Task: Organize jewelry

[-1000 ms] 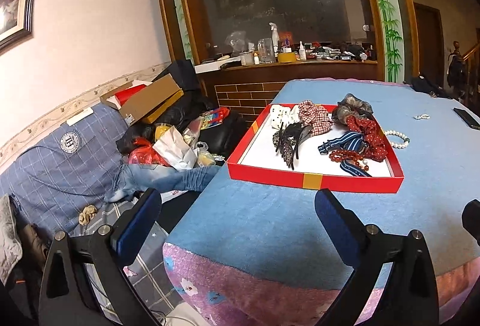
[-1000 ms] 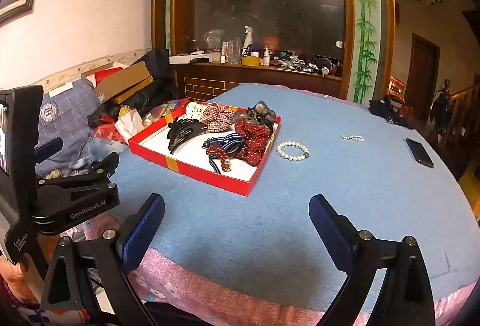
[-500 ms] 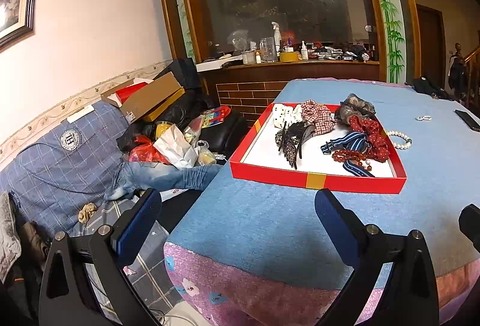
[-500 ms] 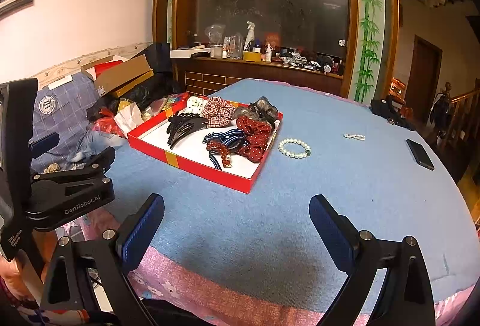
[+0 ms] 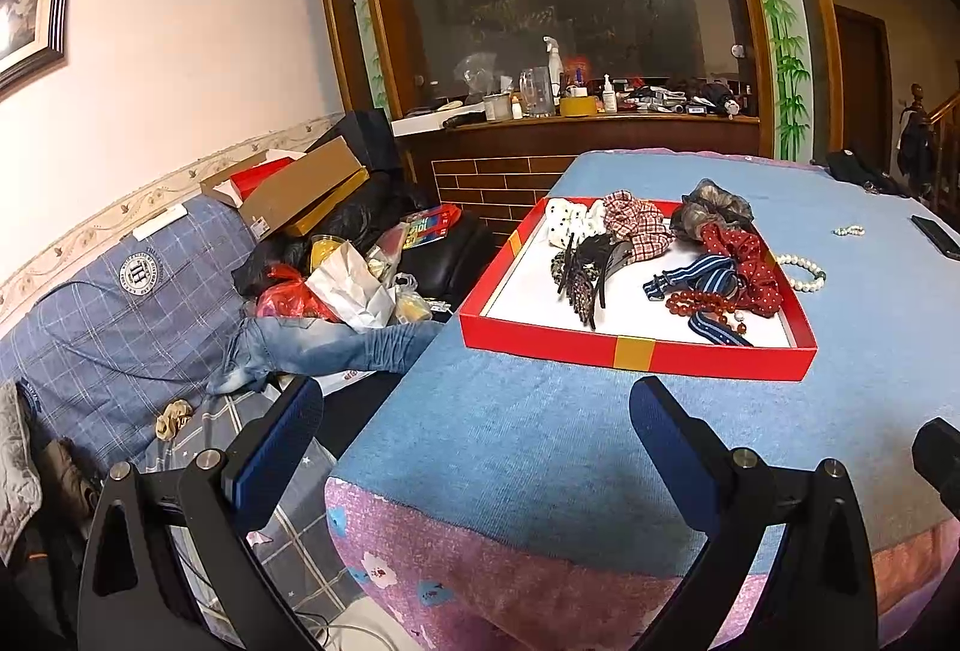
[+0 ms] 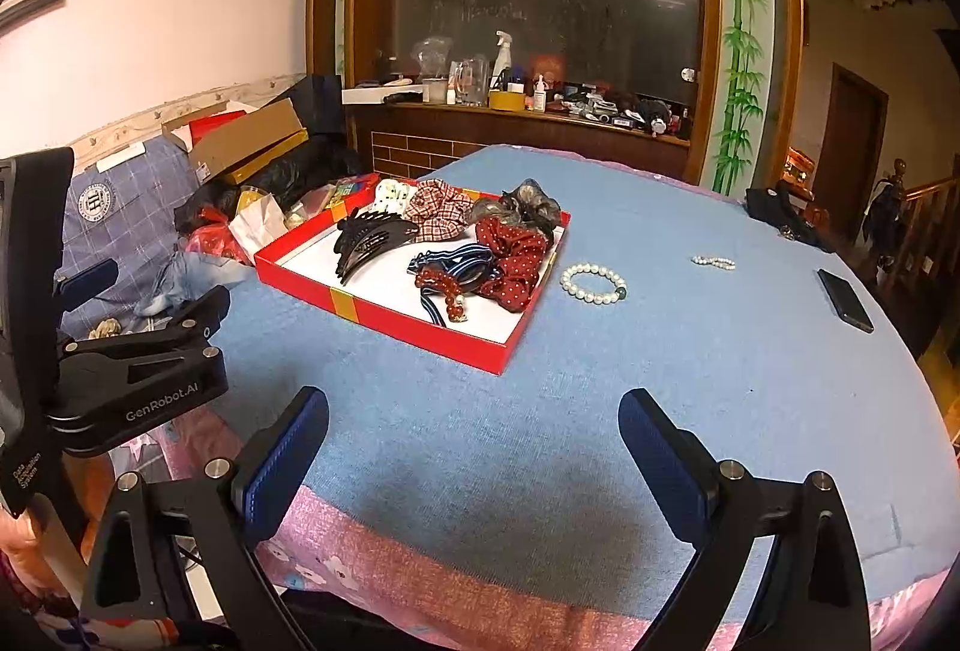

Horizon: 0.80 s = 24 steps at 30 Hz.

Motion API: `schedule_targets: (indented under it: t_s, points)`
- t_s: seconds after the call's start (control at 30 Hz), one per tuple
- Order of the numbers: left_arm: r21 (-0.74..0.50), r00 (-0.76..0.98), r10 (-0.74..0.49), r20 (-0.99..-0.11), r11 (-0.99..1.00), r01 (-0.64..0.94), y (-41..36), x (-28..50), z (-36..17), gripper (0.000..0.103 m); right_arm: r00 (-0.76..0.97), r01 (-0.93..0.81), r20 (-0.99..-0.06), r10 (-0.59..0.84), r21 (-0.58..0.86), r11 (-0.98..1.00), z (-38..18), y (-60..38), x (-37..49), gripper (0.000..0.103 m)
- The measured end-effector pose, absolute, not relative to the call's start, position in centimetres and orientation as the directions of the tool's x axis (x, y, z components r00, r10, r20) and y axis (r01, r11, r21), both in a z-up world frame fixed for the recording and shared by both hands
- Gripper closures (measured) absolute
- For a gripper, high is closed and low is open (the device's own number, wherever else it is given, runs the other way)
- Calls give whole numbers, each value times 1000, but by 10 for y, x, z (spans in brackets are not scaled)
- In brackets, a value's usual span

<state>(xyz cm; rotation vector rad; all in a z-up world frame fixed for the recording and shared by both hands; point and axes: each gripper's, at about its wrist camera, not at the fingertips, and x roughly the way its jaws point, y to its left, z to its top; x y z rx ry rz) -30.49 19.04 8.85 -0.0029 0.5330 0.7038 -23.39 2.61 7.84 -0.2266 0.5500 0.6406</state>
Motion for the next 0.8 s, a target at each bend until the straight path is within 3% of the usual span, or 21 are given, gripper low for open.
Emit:
schedule_targets:
  t_s: [0.8]
  points:
    - [174,629,615,-476,767,-617,191,-304,81,1,653,-622,-569,500,-27,783,74,28,-231,3]
